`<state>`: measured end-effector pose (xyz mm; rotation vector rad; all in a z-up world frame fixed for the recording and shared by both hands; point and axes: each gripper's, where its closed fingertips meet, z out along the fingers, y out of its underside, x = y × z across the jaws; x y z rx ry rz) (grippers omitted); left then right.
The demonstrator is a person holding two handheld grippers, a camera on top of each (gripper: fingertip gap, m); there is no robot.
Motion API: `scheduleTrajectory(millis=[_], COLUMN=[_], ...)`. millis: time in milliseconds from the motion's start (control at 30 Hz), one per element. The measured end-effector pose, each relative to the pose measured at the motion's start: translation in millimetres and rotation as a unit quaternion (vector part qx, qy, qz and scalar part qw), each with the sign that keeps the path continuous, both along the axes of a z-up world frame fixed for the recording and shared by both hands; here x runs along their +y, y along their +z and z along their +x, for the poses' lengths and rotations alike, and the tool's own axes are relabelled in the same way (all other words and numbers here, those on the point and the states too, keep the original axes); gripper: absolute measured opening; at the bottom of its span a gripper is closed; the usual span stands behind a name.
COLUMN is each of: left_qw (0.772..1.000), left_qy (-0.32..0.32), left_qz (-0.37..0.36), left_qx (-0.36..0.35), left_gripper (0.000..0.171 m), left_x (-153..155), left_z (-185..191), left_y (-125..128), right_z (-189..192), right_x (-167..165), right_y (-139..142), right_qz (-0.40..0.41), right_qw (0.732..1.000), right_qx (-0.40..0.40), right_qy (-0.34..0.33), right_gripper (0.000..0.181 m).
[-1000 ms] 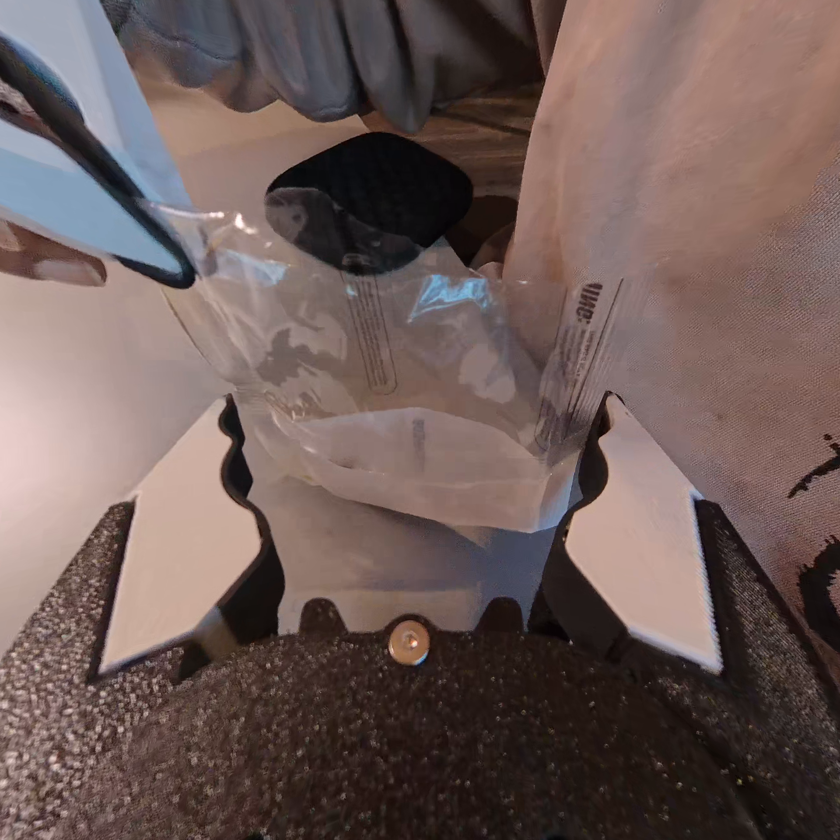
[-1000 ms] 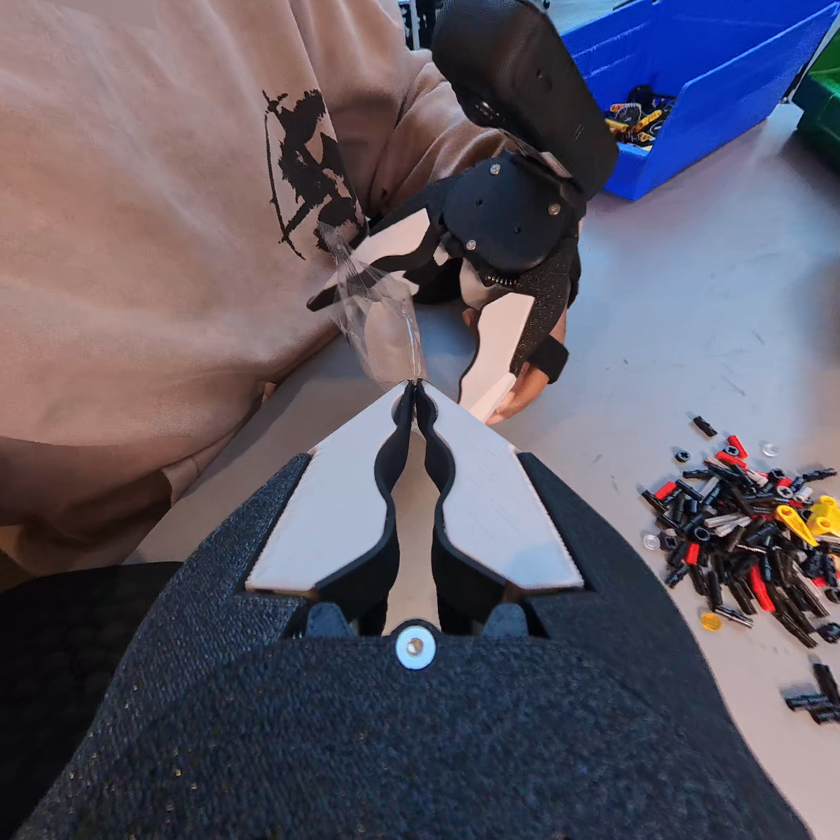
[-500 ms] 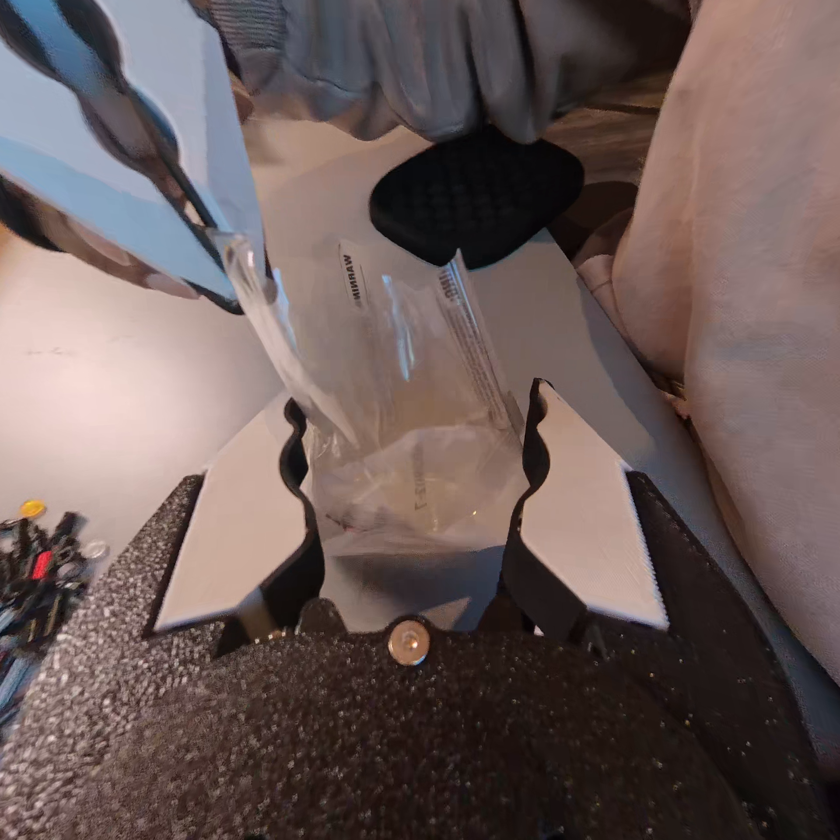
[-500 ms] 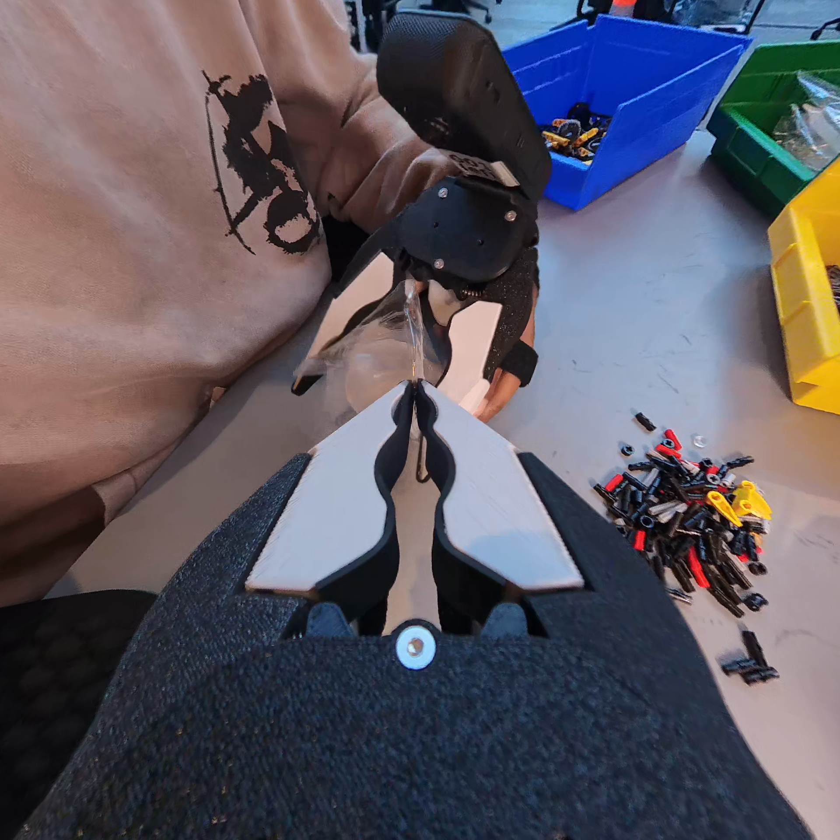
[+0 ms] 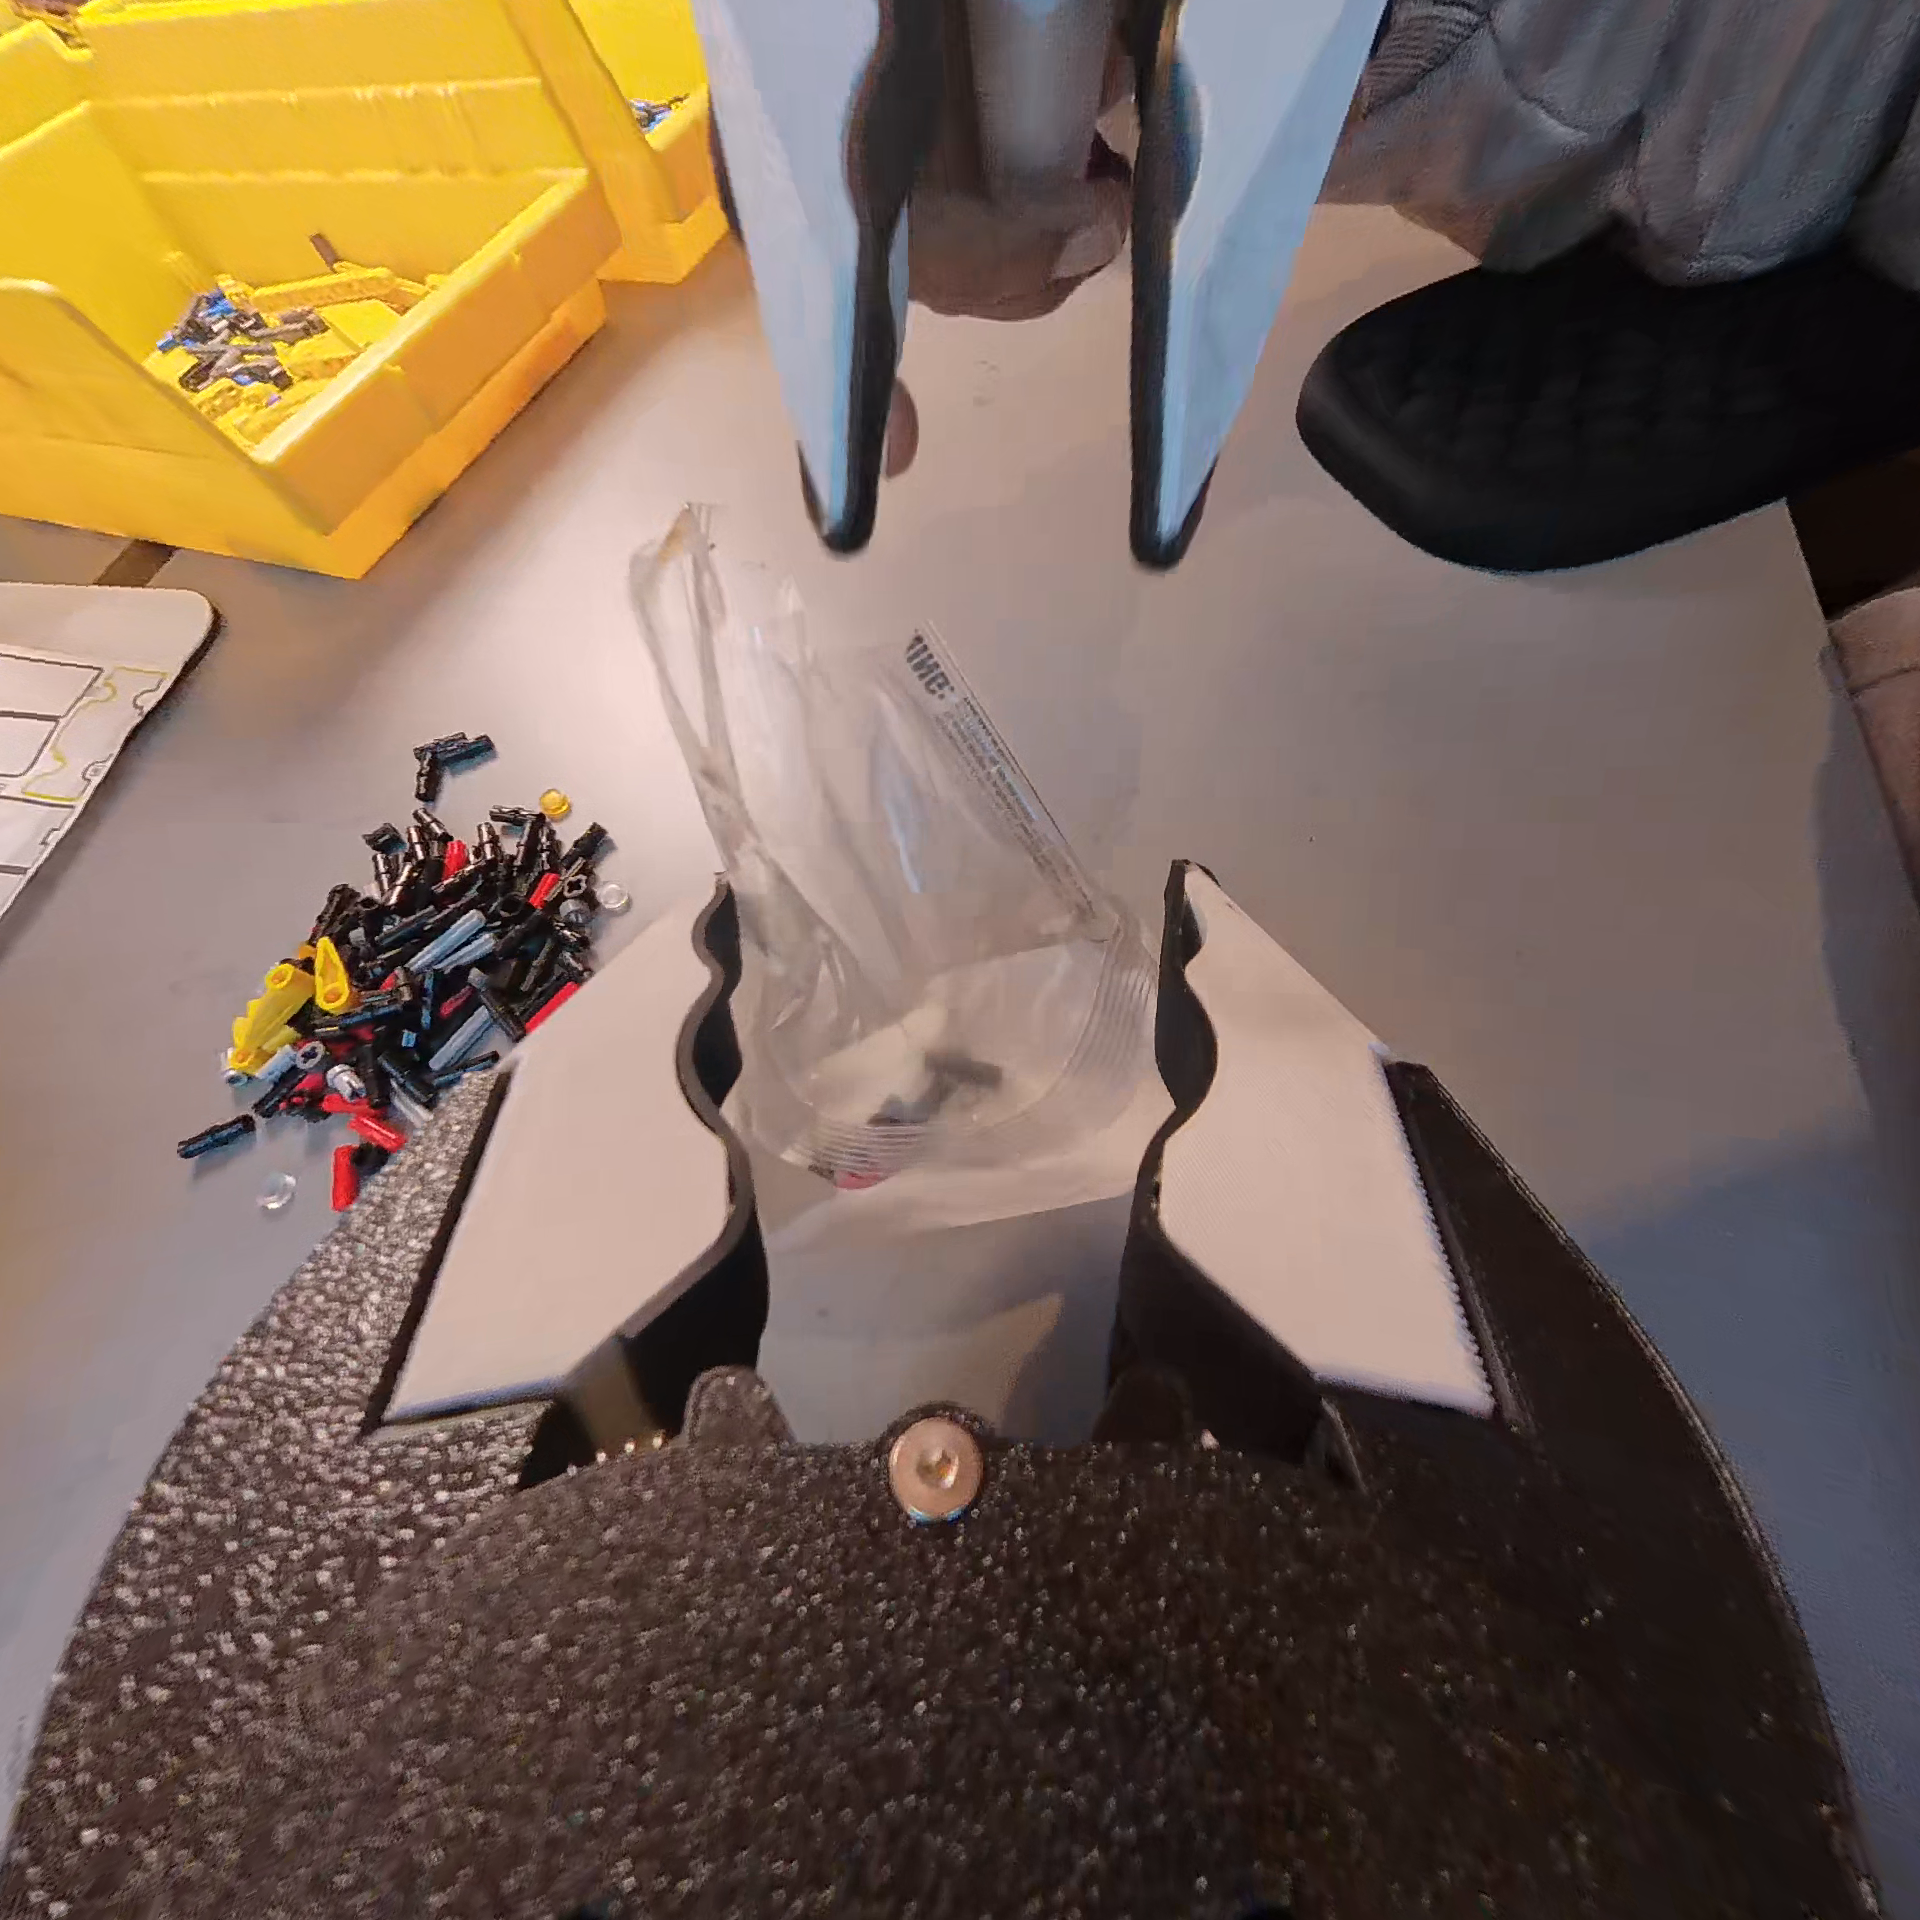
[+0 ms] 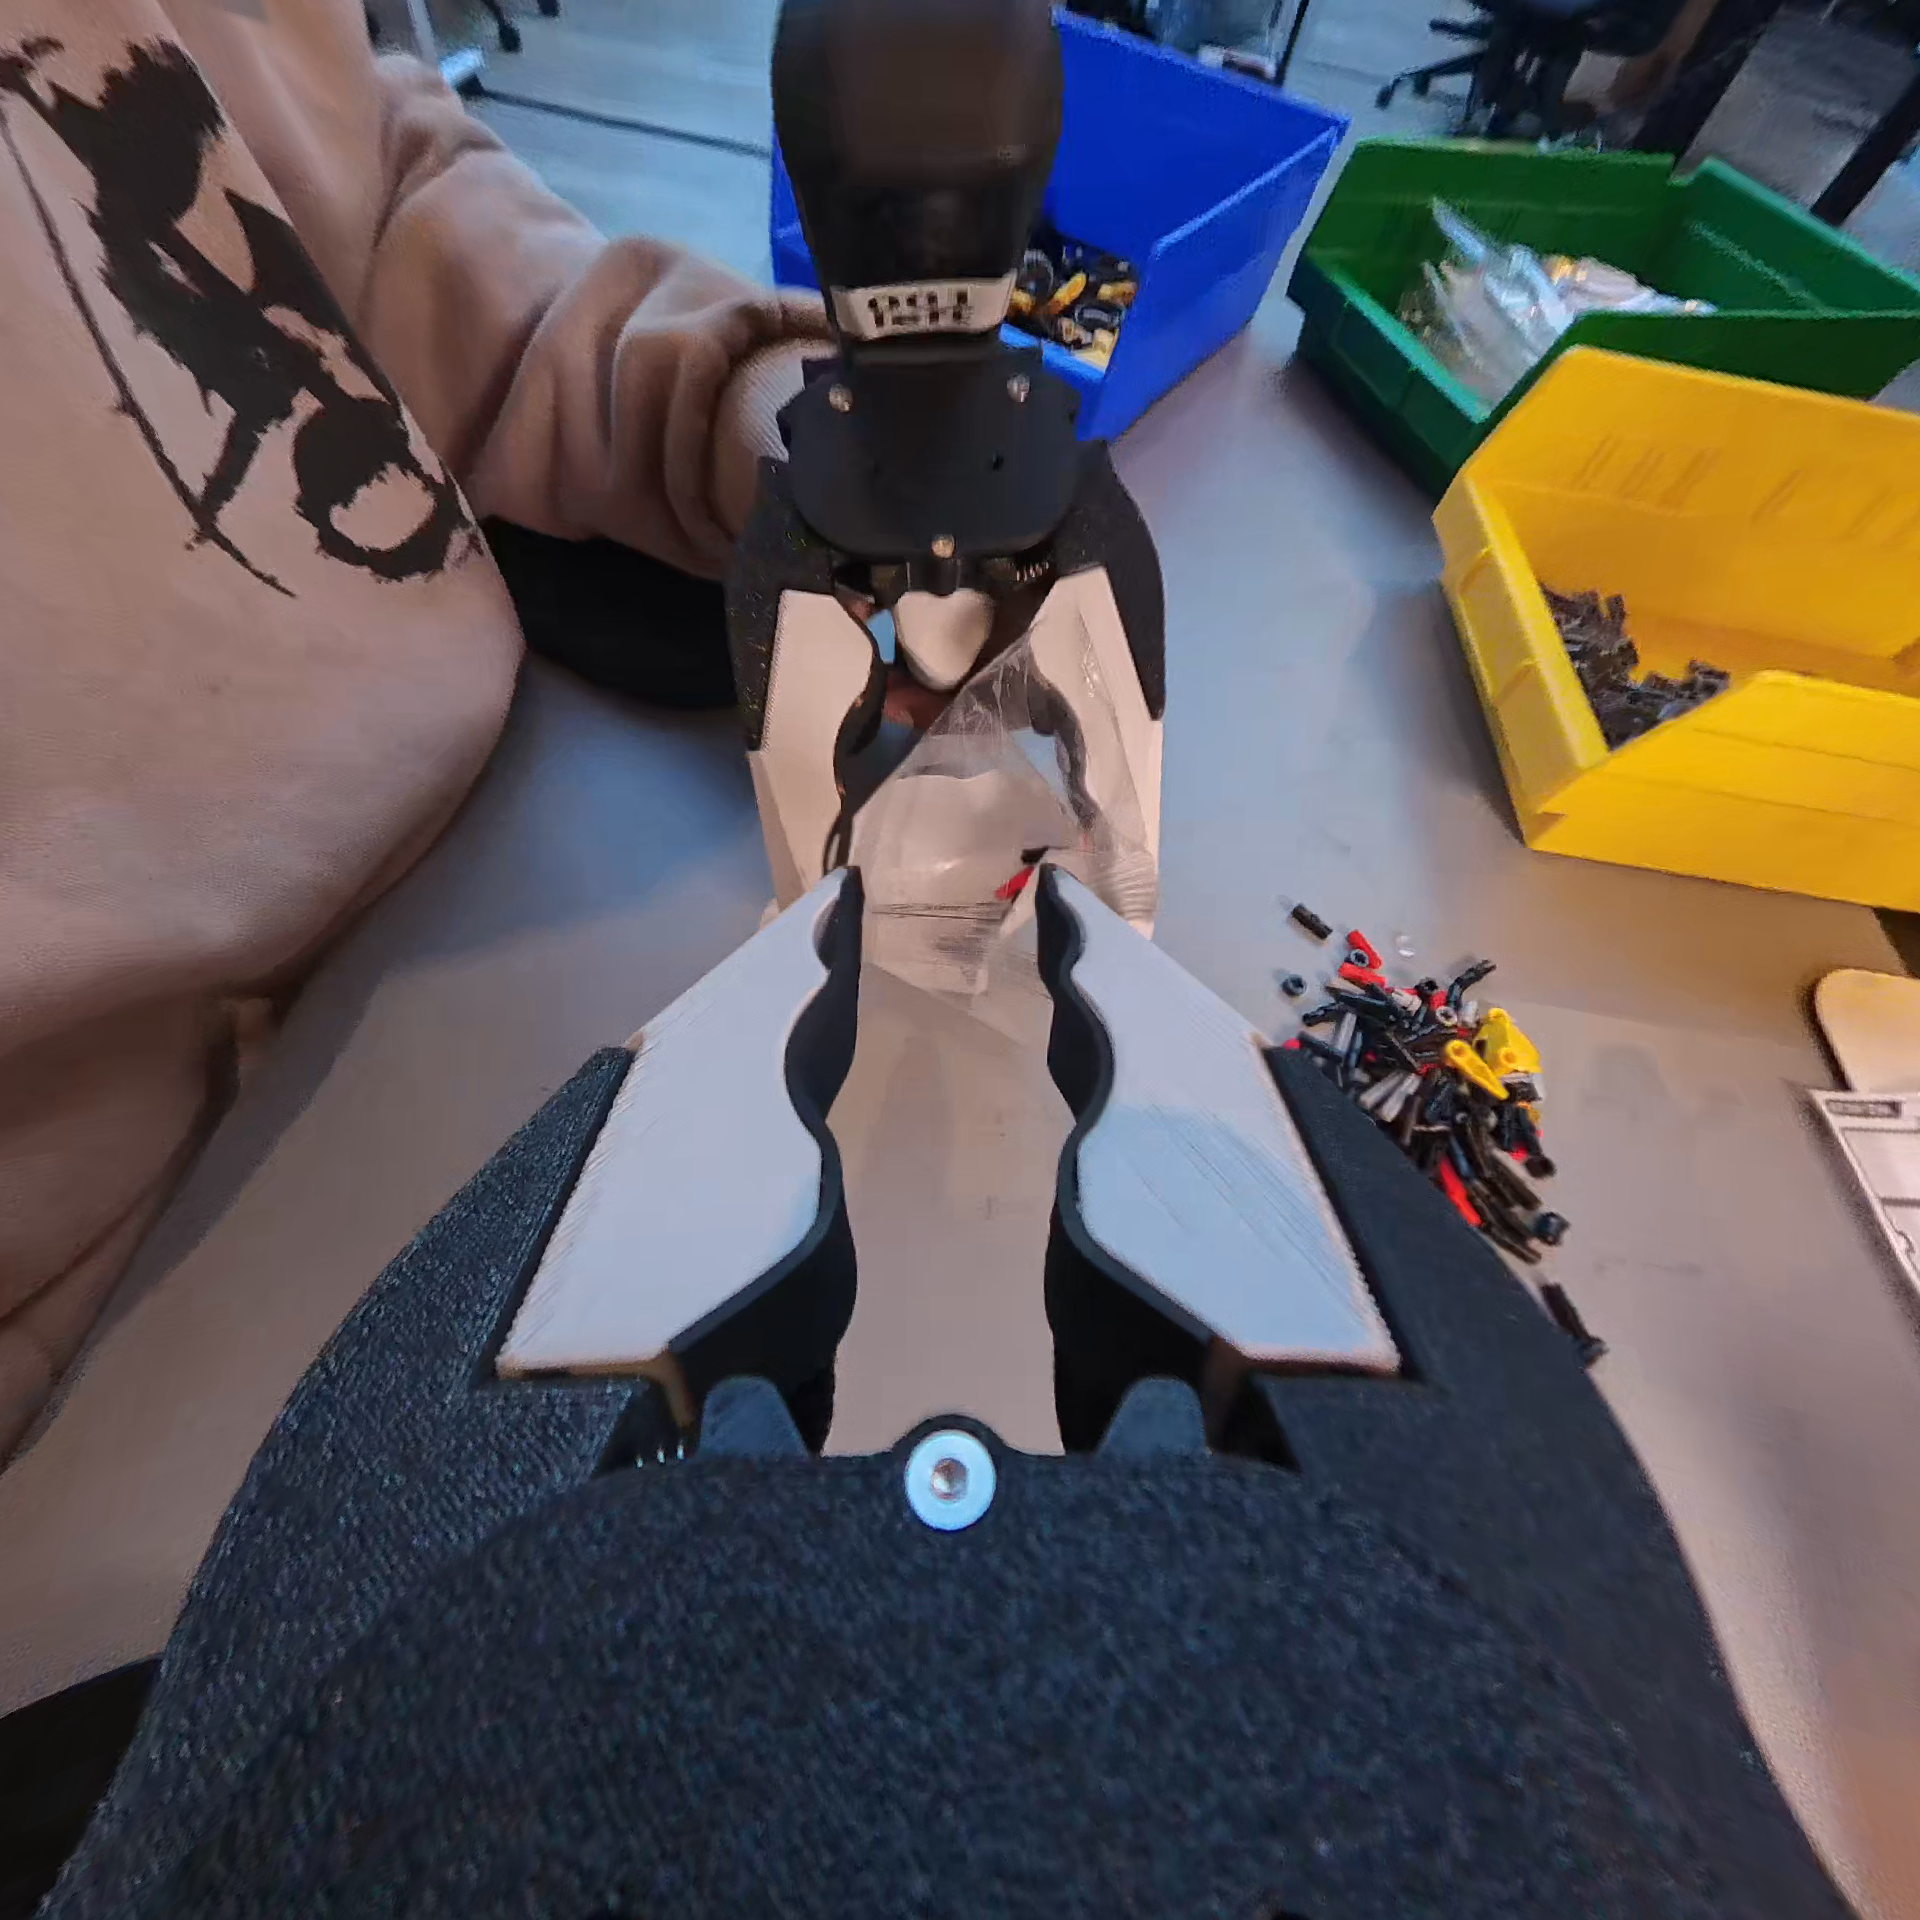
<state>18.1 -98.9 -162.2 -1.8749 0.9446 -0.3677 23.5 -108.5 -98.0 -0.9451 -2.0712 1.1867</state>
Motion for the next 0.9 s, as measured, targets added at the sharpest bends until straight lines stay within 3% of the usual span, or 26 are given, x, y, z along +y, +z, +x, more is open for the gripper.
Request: scheduleTrajectory(millis=[100,200,300,400,533,767,900], left_qw=[1.000,1.000,0.999,0.999,0.999,0.999,0.999], left_qy=[-0.014,0.001,0.017,0.001,-0.005,0.015,0.017], left_qz=[0.005,-0.003,-0.041,-0.044,-0.050,-0.049,-0.039], left_qx=[0.011,0.024,0.016,0.002,0.010,0.007,0.006], left_gripper=[0.083,0.091,0.108,0.109,0.099,0.092,0.079], left_x=[-3.4,-0.7,-0.4,-3.9,-5.3,-1.7,-1.1], left_z=[6.7,0.0,-7.4,-2.5,-3.3,-10.0,-11.0], left_y=[-3.7,-11.3,-19.1,-16.2,-19.6,-18.4,-16.4], right_z=[-8.2,-9.3,-5.8,-3.9,-2.4,6.0,5.5], right_x=[-5.7,-11.2,-14.5,-22.2,-22.9,-21.0,-13.6], right_y=[-25.5,-38.8,-36.4,-25.5,-27.2,-27.1,-29.9], right_qz=[0.031,0.036,0.079,0.092,0.143,0.120,0.095], right_qw=[0.999,0.998,0.996,0.995,0.988,0.991,0.995], right_qx=[-0.031,-0.054,-0.040,-0.004,0.026,0.019,0.003], right_qy=[-0.013,-0.002,0.010,0.030,0.049,0.054,0.032], right_gripper=[0.031,0.000,0.000,0.000,0.000,0.000,0.001])
